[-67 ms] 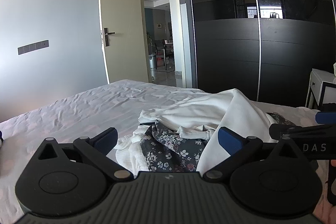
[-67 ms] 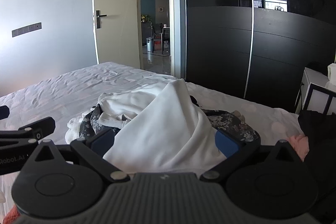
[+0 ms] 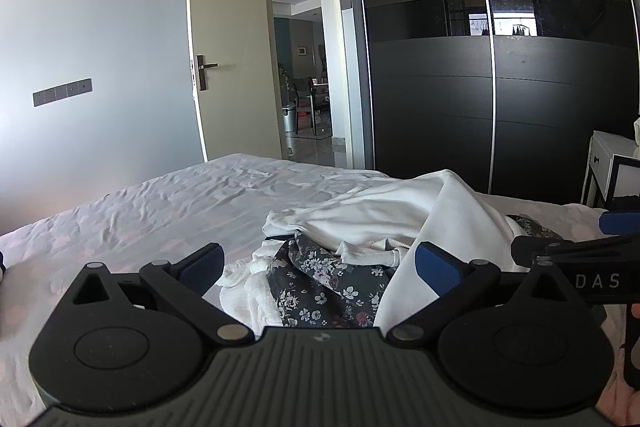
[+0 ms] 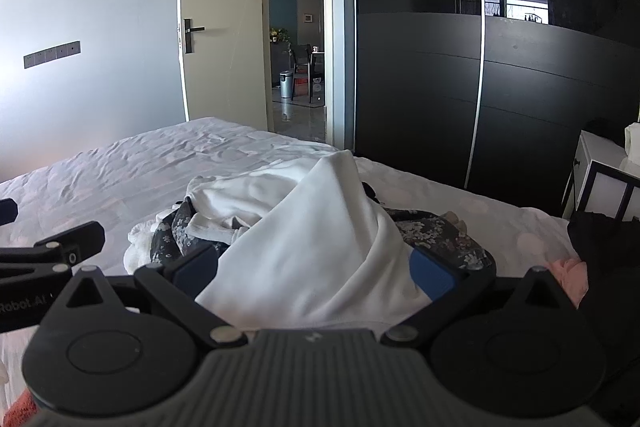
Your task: Fold clothes
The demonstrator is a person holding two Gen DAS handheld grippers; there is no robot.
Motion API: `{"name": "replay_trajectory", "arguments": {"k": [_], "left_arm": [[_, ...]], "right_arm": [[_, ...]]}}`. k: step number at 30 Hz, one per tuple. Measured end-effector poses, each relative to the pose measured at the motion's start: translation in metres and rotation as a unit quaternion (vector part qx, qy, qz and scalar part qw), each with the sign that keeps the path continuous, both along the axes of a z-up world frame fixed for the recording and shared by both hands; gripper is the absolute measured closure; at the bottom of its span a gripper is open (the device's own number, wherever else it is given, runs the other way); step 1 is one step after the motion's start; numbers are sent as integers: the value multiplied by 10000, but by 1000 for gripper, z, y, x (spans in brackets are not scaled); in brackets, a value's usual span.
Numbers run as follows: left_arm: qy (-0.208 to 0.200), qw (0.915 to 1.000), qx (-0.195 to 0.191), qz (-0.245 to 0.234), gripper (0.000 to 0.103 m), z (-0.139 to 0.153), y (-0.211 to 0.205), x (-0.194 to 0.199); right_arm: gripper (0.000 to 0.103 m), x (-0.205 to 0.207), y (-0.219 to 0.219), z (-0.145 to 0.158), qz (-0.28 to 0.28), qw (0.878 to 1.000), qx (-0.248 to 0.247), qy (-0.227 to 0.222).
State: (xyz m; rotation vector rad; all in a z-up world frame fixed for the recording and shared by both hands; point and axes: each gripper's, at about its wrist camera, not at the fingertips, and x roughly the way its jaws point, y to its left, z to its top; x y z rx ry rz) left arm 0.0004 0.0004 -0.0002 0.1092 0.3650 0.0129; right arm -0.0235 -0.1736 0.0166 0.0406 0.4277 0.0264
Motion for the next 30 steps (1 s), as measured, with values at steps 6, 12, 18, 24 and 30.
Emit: {"name": "replay_trajectory", "arguments": {"k": [6, 12, 18, 24, 30], "left_arm": [[-57, 10000, 16, -70, 0, -1, 1, 1], [-157, 9998, -14, -96, 0, -2, -3, -2], [-189, 9998, -49, -81, 0, -1, -3, -4], [-91, 9999, 6, -95, 0, -4, -6, -1], [24, 10000, 16, -93, 0, -7, -6, 1]], "right_arm": [[0, 4, -6, 0, 39, 10000, 50, 38], [0, -2, -4, 2, 16, 10000, 33, 22], [0, -1, -3, -1, -12, 10000, 68, 56], [0, 0, -5, -2, -28, 9999, 95, 75], [0, -1, -6, -2, -45, 9999, 76, 141]]}}
